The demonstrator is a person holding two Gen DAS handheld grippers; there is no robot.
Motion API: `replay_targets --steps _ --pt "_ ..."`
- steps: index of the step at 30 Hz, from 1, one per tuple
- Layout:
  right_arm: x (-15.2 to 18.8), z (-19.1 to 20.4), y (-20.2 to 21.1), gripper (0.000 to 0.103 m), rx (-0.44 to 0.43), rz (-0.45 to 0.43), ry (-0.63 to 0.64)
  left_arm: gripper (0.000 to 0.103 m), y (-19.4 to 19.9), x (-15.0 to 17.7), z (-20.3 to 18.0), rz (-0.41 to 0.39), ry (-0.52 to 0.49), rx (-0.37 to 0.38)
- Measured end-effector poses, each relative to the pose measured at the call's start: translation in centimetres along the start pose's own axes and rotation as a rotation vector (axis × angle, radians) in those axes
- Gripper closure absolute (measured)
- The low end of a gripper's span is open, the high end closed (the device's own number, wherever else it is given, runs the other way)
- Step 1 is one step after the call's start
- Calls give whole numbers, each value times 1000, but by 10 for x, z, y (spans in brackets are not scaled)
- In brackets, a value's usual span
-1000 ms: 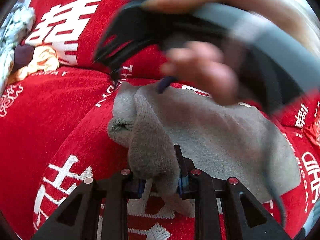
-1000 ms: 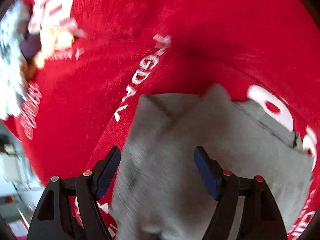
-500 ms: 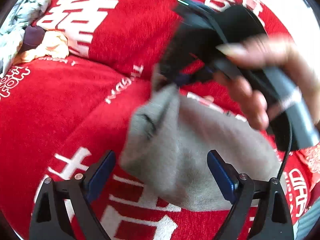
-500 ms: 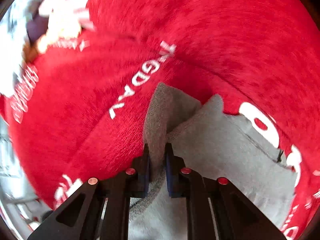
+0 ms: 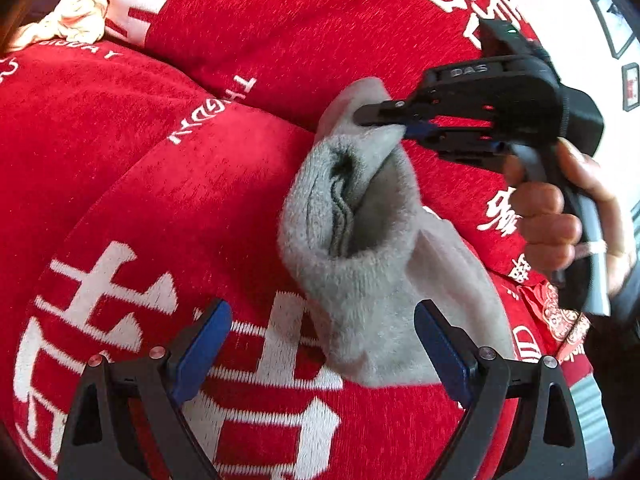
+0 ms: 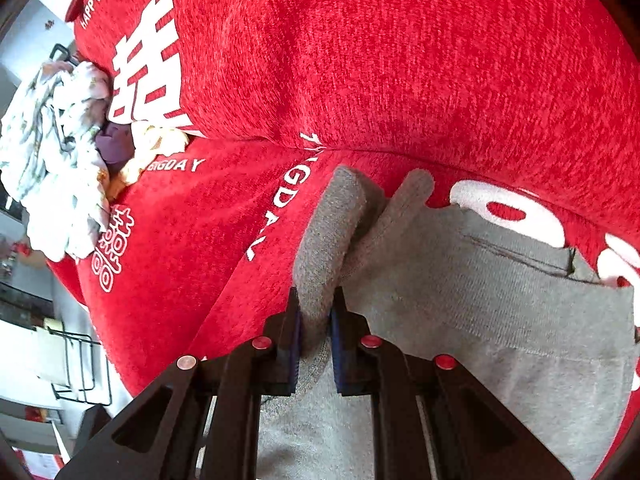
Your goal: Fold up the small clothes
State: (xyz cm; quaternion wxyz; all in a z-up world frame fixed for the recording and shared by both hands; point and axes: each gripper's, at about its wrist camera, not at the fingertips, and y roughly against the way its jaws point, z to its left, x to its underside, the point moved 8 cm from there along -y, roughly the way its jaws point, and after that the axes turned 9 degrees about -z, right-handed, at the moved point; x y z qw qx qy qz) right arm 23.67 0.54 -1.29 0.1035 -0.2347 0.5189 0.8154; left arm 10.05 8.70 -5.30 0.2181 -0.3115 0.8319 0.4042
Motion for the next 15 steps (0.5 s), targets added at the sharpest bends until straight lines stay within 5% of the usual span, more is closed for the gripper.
replay_targets --steps 2,3,4,6,15 --pt "2 -1 1 90 -9 -4 2 10 -3 -5 -3 -17 -7 -16" --pt "4 -2 1 90 -12 -4 5 22 -4 -9 -6 -31 -12 -19" --pt "6 -3 1 90 -15 -4 10 56 -5 -14 -10 -44 -28 -28" --pt "8 -8 3 90 -14 -8 10 86 -11 -18 -15 -36 -93 -81" --pt "2 -29 39 90 -28 -72 -30 87 19 -16 -78 -193 -396 -311"
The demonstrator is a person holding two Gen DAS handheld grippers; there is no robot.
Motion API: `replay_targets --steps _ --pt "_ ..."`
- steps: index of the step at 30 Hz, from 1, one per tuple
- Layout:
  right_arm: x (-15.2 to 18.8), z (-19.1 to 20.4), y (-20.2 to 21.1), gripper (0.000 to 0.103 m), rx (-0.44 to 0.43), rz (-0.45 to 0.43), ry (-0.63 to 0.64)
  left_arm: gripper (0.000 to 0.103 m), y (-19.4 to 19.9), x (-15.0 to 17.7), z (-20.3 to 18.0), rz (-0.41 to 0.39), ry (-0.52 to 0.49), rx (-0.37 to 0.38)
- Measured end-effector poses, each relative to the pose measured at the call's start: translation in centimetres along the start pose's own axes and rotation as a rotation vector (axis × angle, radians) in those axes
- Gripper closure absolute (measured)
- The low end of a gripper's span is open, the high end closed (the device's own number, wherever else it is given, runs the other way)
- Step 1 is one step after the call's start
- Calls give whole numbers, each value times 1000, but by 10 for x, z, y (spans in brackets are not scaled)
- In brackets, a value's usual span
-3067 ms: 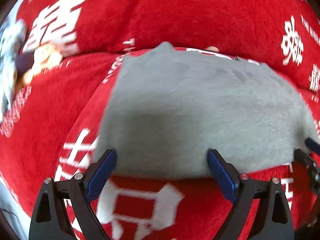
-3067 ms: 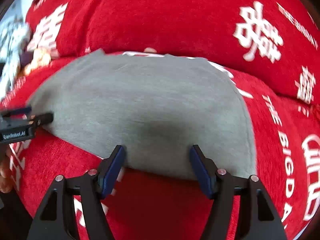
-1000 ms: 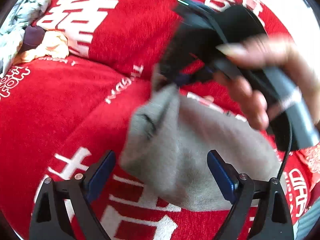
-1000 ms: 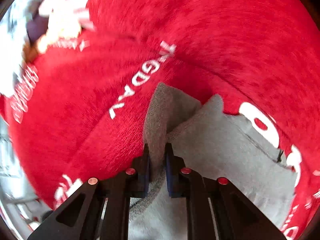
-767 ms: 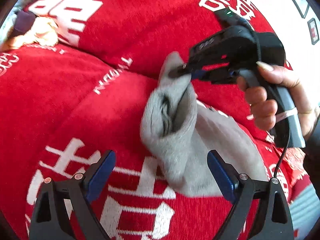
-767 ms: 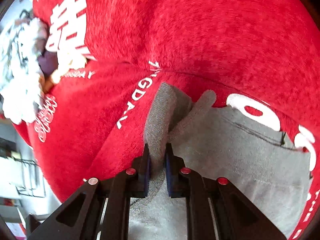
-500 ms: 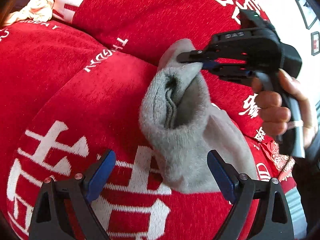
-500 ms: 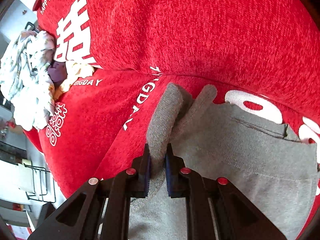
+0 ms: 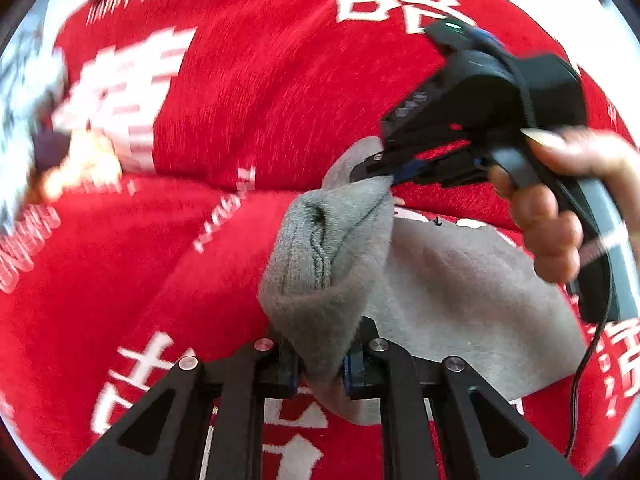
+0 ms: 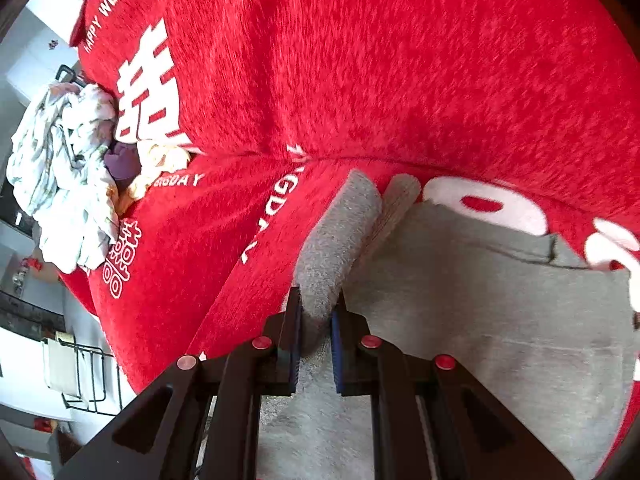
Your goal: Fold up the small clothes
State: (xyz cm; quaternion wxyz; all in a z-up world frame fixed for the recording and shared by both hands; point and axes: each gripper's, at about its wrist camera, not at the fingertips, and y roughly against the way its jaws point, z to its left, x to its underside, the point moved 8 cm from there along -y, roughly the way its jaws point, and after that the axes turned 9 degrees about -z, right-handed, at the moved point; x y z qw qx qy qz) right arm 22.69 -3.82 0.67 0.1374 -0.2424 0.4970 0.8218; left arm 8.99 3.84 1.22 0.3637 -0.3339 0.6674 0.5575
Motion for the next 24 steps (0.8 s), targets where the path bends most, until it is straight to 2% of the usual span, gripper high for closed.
replay_targets --steps 6,13,24 --pt "-12 -14 39 90 -14 -32 -9 87 10 -9 -46 7 -123 -39" --pt "-20 -31 71 90 -16 -59 -22 87 19 -25 -81 62 -132 24" --pt "-18 -68 98 90 -37 -79 -52 87 17 -29 -125 123 -159 51"
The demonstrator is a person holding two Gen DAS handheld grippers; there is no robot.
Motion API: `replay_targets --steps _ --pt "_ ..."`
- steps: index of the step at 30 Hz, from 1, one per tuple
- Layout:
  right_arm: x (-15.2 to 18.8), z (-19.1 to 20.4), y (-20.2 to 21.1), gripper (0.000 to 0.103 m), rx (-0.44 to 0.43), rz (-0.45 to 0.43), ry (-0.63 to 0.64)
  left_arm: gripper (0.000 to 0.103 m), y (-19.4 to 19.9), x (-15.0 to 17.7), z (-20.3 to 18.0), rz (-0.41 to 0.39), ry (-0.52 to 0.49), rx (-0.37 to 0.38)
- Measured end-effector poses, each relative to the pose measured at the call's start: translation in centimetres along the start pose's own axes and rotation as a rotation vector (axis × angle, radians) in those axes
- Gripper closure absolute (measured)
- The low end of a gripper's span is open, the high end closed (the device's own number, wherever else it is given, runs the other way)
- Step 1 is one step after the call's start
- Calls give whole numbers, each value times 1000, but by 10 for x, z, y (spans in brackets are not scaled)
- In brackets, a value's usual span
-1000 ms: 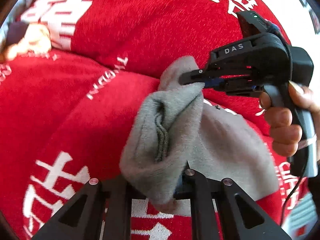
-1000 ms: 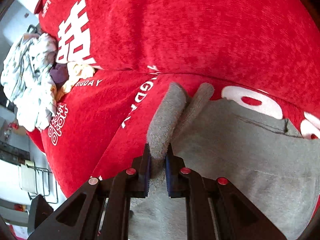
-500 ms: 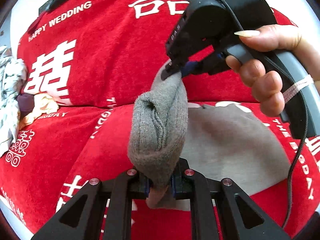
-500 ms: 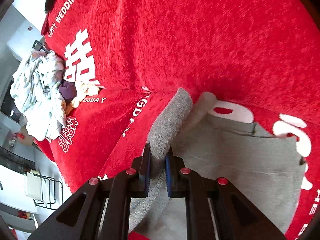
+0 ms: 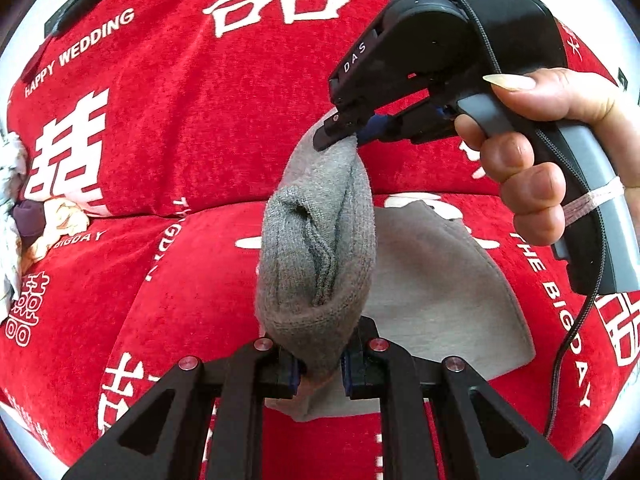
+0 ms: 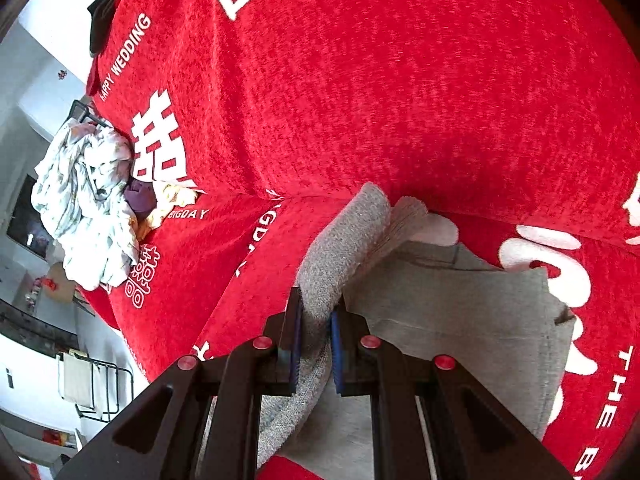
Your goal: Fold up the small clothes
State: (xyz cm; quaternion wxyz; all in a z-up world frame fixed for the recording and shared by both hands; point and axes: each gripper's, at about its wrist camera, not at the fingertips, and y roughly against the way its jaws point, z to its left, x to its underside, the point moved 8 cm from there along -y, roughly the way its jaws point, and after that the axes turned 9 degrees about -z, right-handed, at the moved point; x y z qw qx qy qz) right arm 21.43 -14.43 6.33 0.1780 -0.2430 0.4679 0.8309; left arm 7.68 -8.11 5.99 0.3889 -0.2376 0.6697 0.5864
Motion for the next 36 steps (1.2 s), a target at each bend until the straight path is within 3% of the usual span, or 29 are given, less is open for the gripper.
replay_targets --steps 17,29,36 --pt "8 -59 30 90 -31 -25 -32 87 -13 -4 -68 48 -88 1" --pt "5 -83 61 90 -61 -74 -19 87 -7 -14 -108 24 -160 3" --pt "22 -125 50 90 -46 -48 -74 87 -27 1 -135 71 -215 11"
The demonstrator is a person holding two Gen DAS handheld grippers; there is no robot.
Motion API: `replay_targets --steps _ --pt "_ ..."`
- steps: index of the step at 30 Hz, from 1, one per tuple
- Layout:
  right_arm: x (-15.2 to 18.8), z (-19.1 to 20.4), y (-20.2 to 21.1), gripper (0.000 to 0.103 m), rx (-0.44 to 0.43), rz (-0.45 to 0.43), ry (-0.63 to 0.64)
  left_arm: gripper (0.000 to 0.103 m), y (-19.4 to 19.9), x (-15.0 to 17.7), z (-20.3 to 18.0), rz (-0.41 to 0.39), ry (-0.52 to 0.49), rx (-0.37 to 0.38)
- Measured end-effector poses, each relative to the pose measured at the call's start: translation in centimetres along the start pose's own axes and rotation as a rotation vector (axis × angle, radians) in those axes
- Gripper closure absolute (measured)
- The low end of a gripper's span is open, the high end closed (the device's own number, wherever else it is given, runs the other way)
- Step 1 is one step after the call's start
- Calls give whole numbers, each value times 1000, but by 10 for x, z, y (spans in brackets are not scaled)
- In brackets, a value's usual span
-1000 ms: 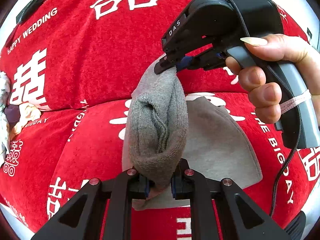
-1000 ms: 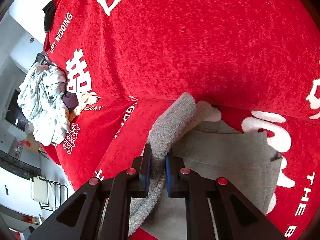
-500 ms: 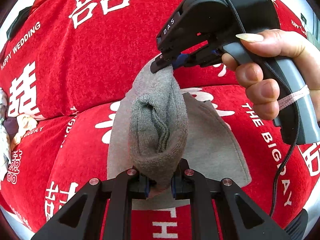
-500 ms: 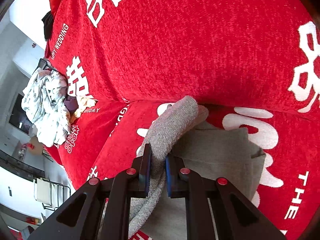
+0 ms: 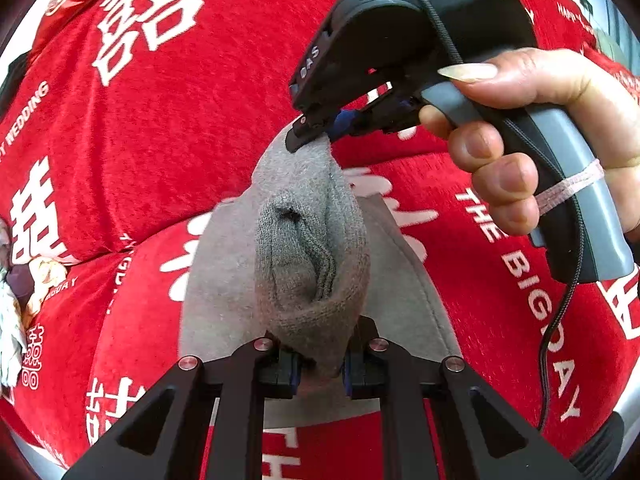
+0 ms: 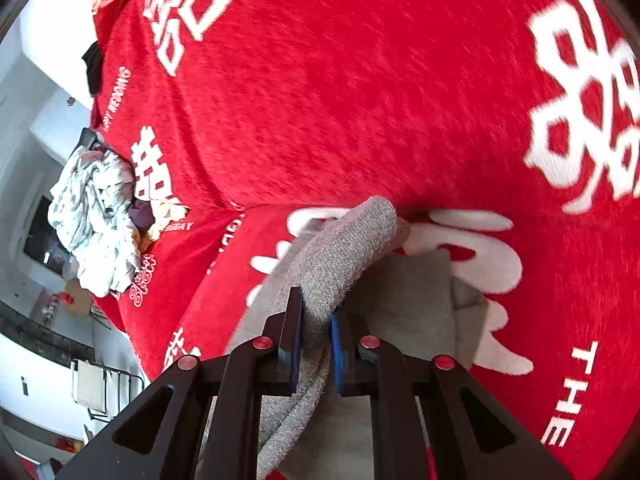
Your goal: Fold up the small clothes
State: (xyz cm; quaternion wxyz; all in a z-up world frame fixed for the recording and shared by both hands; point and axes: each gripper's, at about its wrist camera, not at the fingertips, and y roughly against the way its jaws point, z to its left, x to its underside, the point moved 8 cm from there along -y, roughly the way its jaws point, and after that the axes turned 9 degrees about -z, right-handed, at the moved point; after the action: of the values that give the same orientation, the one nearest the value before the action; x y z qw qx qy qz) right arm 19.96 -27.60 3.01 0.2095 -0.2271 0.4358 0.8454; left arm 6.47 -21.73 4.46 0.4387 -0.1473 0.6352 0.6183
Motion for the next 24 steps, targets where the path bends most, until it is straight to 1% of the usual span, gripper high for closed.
replay_targets --steps 6,12,14,18,22,24 --pt "4 -24 -1 90 -8 1 -29 87 -13 4 -23 20 -55 -11" --pt "-2 -31 14 90 -44 -40 -20 87 -7 -6 -37 -19 -75 5" --pt "2 -42 11 90 -38 -31 -37 87 -14 -2 -41 -6 -89 1" --pt "19 -69 -6 90 -1 5 -70 87 -36 15 -49 52 -101 8" --pt "30 -90 -12 90 11 14 -113 87 -48 28 -57 58 -148 -17" --pt "36 -98 -15 90 21 20 -125 87 -50 31 -58 57 -157 -21"
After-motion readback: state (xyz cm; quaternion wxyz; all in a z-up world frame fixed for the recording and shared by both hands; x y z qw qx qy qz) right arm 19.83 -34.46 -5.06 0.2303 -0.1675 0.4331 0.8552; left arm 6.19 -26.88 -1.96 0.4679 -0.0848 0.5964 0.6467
